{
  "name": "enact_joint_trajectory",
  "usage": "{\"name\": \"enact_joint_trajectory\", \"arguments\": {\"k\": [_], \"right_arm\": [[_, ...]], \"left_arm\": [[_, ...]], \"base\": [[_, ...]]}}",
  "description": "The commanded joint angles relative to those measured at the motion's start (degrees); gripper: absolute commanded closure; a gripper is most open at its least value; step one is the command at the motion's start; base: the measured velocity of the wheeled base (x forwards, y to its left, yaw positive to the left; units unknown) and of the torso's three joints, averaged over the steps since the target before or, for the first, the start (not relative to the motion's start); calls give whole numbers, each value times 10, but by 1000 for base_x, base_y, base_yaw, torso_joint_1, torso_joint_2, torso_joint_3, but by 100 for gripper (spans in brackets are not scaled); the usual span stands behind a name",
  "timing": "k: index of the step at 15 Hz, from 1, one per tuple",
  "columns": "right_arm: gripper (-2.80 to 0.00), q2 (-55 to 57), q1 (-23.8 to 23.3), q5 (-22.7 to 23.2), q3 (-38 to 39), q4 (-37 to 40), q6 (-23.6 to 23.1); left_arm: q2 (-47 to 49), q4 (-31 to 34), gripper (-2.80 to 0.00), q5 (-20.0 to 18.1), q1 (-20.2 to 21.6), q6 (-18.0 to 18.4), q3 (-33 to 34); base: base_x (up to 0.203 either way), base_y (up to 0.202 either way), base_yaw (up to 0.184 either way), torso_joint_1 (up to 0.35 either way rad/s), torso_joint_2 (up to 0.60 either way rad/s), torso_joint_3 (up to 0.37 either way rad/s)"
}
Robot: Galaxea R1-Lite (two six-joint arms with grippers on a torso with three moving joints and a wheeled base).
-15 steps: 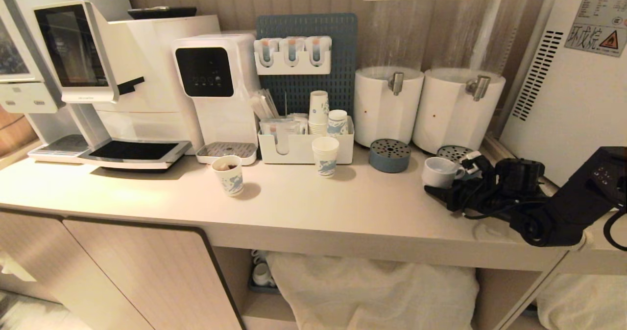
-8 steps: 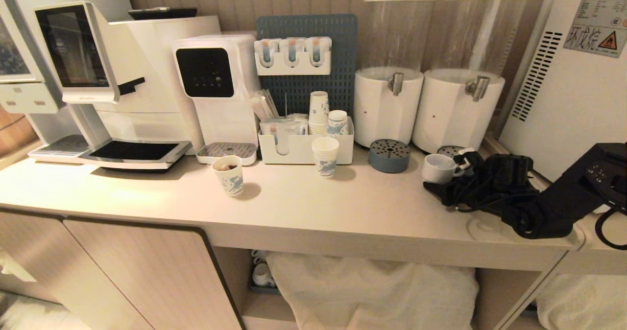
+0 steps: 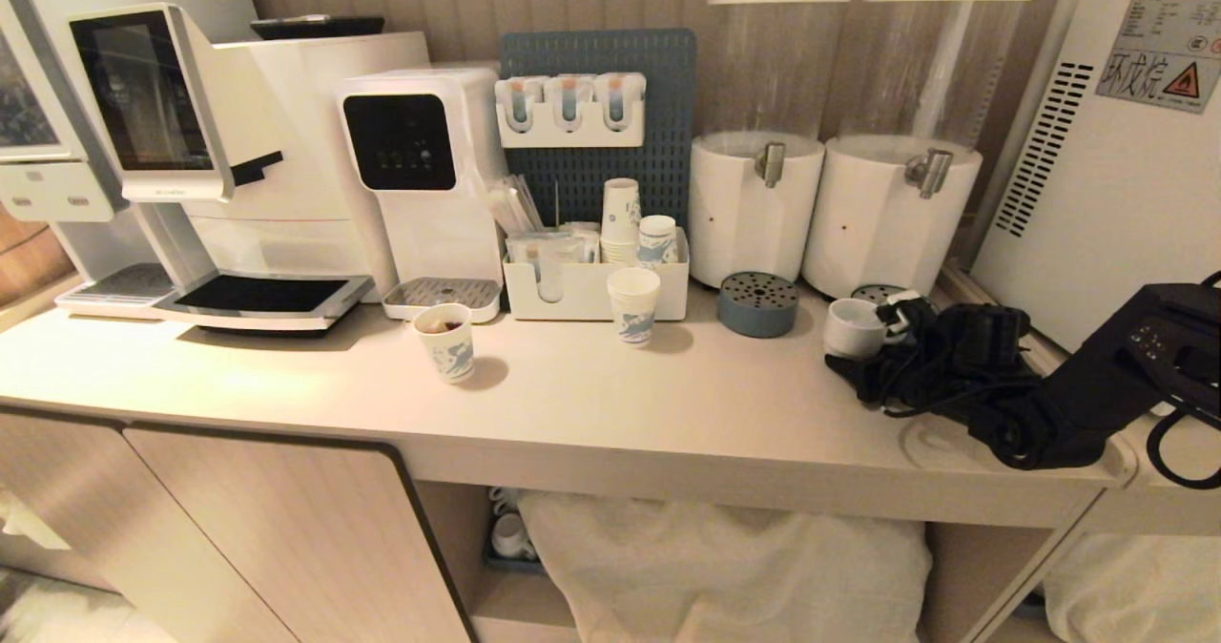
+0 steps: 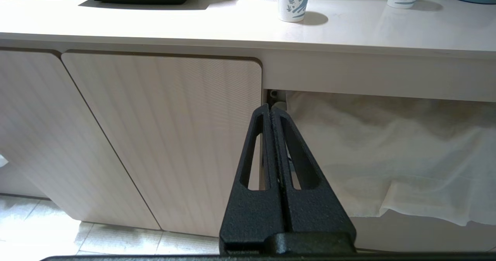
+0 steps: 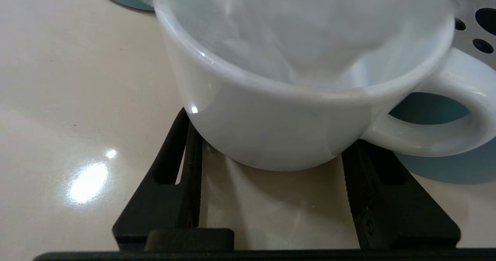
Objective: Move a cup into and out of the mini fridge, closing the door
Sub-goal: Place the ceramic cup on the table
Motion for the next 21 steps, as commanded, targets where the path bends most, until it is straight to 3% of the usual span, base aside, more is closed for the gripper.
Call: {"name": "enact_joint_trajectory", "arguments": {"k": [1,4,5,13,21], "right_arm": [[0,6,3,-4,1,-1,-3],[0,12,5,-21,4,-11,-19],[-280,12,5,-21,4,-10,-19],[-280,-1,5,-17,15,-2,-16],[-280,-73,3,8,85,3,-9]], "left_arm": [[1,0,0,0,0,0,0],[1,0,0,0,0,1,0],[1,0,0,0,0,1,0],[1,0,0,0,0,1,0],[1,0,0,0,0,0,0]], "base": [[0,0,0,0,0,0],[0,0,0,0,0,0],[0,0,0,0,0,0],[0,0,0,0,0,0],[0,0,0,0,0,0]]}}
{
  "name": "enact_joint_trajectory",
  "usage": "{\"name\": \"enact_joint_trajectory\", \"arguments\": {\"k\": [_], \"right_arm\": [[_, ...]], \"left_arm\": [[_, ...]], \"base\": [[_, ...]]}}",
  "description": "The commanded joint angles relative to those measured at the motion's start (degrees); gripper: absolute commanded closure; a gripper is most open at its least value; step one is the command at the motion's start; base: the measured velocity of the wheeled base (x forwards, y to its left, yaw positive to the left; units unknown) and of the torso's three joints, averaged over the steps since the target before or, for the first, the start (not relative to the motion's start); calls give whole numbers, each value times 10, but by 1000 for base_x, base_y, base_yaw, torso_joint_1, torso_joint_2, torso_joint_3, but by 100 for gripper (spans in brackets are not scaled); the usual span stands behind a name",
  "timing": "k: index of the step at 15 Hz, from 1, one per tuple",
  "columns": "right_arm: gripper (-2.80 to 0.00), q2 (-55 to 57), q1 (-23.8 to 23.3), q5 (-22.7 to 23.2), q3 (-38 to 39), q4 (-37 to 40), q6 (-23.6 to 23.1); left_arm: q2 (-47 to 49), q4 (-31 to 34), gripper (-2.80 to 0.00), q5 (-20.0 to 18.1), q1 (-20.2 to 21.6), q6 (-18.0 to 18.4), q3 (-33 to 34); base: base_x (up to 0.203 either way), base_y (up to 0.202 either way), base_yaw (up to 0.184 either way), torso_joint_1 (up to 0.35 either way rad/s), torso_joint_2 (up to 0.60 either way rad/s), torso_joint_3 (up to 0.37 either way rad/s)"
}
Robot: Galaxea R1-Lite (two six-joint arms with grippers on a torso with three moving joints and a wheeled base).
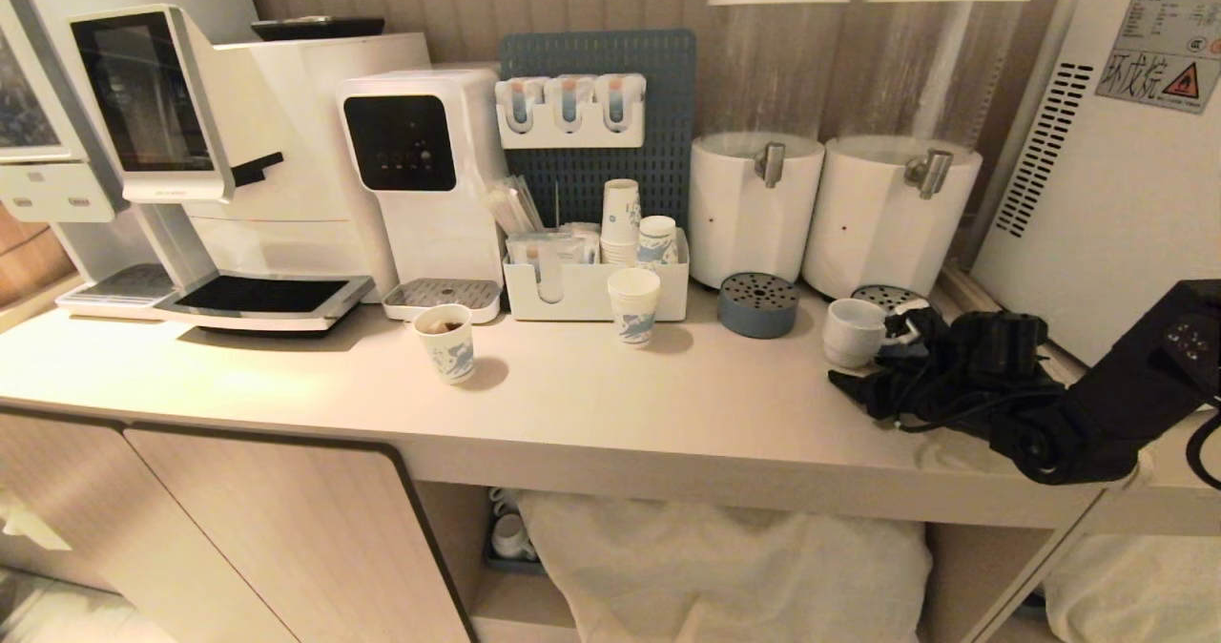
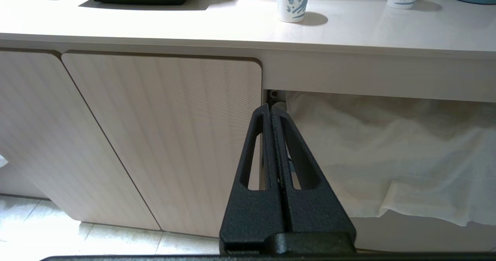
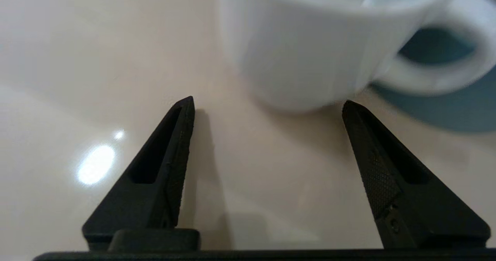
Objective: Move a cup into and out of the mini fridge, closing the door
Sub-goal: Place the ceramic cup on the table, then close the freezer door
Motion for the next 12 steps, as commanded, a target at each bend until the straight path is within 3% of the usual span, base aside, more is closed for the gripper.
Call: {"name": "enact_joint_trajectory", "arguments": {"k": [1,9,12], "right_arm": [[-280,-35,-2,4,22,-8,0],[-280,-298,-20,32,200,-3,11],[-280,-445,-29,34,249,51,12]], "left_arm": [[1,0,0,0,0,0,0],[1,0,0,0,0,-1,0],[1,0,0,0,0,-1,0]], "base": [[0,0,0,0,0,0],[0,0,0,0,0,0],[0,0,0,0,0,0]]}}
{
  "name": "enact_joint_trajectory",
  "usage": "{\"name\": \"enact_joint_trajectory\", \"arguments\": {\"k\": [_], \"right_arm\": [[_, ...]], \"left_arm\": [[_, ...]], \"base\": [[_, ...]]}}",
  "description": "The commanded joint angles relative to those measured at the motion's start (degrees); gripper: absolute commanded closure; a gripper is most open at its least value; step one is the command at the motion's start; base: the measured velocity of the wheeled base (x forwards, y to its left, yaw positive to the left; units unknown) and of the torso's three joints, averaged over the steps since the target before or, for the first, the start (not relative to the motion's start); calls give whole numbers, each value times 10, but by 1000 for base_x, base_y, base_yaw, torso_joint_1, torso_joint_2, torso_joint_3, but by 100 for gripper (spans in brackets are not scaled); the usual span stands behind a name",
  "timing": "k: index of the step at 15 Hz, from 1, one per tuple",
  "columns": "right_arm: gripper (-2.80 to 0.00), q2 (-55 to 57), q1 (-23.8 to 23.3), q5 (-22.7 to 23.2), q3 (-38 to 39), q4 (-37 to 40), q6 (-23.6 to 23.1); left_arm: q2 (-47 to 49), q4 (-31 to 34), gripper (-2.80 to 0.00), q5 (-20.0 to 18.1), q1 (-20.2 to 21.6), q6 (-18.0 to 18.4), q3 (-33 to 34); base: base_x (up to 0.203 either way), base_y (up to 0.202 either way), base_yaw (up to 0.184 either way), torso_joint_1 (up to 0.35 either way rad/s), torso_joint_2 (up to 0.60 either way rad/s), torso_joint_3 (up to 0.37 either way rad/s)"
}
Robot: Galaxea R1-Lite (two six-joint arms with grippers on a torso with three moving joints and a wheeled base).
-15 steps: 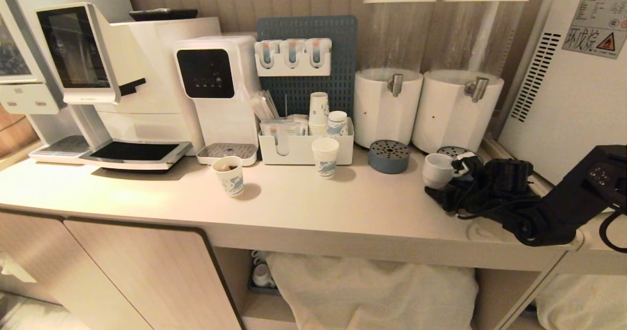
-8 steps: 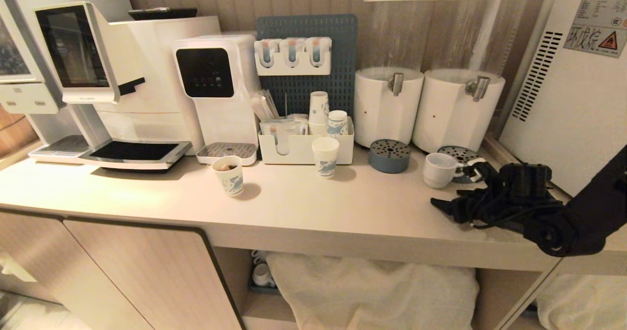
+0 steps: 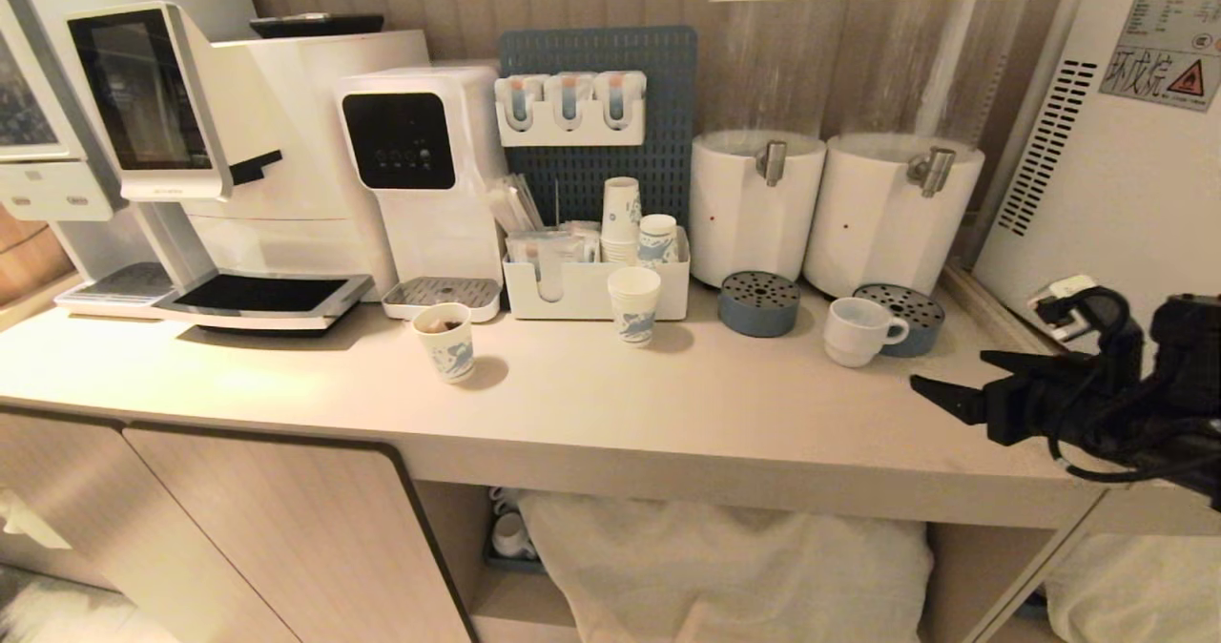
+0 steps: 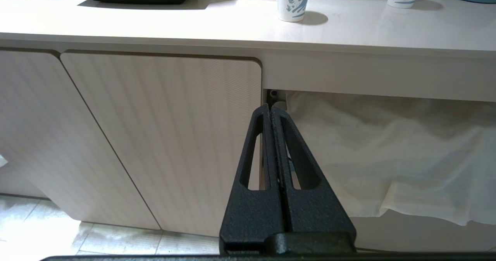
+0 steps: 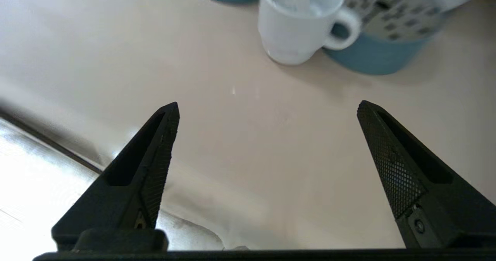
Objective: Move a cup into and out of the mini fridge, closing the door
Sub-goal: Close the freezer door
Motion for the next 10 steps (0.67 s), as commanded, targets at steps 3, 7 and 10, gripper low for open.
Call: {"name": "enact_joint_trajectory", "arguments": {"k": [3,7,10], "right_arm": [[0,-277,-20,8,44,104,5],[0,-512,-54,10,54,288,30],[0,-662,-74,9,36,452,42]], "left_arm": [[1,0,0,0,0,0,0],[1,0,0,0,0,0,0],[1,-1,0,0,0,0,0]], "base": [[0,0,0,0,0,0],[0,0,0,0,0,0],[0,0,0,0,0,0]]}}
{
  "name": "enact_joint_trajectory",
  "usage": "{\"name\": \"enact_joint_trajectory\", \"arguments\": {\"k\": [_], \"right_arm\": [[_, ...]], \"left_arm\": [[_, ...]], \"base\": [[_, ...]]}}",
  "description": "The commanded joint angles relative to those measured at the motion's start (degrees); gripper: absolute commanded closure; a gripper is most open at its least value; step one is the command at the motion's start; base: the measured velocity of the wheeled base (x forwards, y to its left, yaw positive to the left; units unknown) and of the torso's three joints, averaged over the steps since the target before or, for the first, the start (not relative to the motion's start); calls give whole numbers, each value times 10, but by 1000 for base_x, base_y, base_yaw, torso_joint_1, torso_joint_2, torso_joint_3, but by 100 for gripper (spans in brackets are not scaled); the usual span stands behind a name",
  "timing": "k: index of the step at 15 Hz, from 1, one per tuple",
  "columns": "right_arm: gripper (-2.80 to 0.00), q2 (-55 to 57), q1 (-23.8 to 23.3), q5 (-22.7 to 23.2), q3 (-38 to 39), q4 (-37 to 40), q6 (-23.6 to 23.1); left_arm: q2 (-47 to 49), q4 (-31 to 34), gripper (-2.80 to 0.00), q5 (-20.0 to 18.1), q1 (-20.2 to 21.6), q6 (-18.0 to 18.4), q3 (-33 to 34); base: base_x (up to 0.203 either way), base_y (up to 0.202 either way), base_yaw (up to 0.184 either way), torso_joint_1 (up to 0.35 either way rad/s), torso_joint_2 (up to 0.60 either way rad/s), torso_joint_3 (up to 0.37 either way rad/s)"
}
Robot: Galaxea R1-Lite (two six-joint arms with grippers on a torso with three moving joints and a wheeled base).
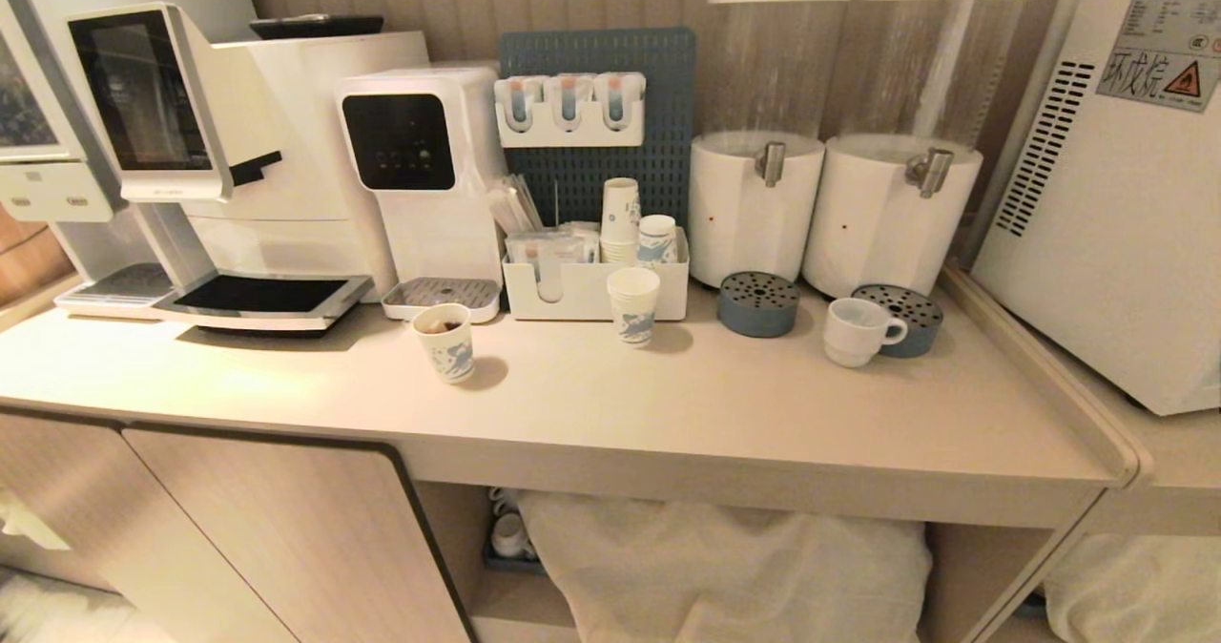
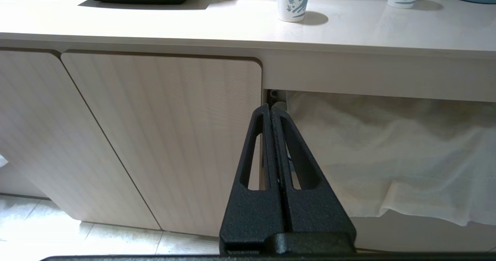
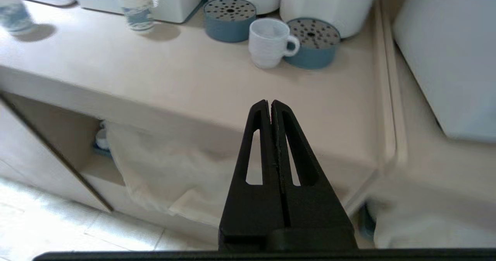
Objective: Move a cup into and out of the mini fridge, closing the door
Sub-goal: Close the freezer door
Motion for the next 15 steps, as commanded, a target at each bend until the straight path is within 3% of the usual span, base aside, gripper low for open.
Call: {"name": "enact_joint_trajectory", "arguments": {"k": [1,4,6,7,9,10,12,13,15], "right_arm": [[0,-137,-7,2,-13,96,6],[0,-222,9,4,-42,248,40],[0,-221,23,37,-50,260,57],[0,-225,57,49,-55,264,57],[0,-244,115,52,-60,282,58],[0,-269,111,48,-56,289,59],[0,-344,101,12,-39,295,62],[0,-367,97,-31,-23,293,62],[0,-376,95,-117,29,208,78]], "left_arm": [[1,0,0,0,0,-1,0],[0,0,0,0,0,0,0],[0,0,0,0,0,0,0],[1,0,0,0,0,0,0],[1,0,0,0,0,0,0],[0,0,0,0,0,0,0],[0,0,0,0,0,0,0],[0,0,0,0,0,0,0],[0,0,0,0,0,0,0]], "base": [[0,0,0,0,0,0],[0,0,0,0,0,0],[0,0,0,0,0,0],[0,0,0,0,0,0],[0,0,0,0,0,0],[0,0,0,0,0,0],[0,0,0,0,0,0],[0,0,0,0,0,0],[0,0,0,0,0,0]]}}
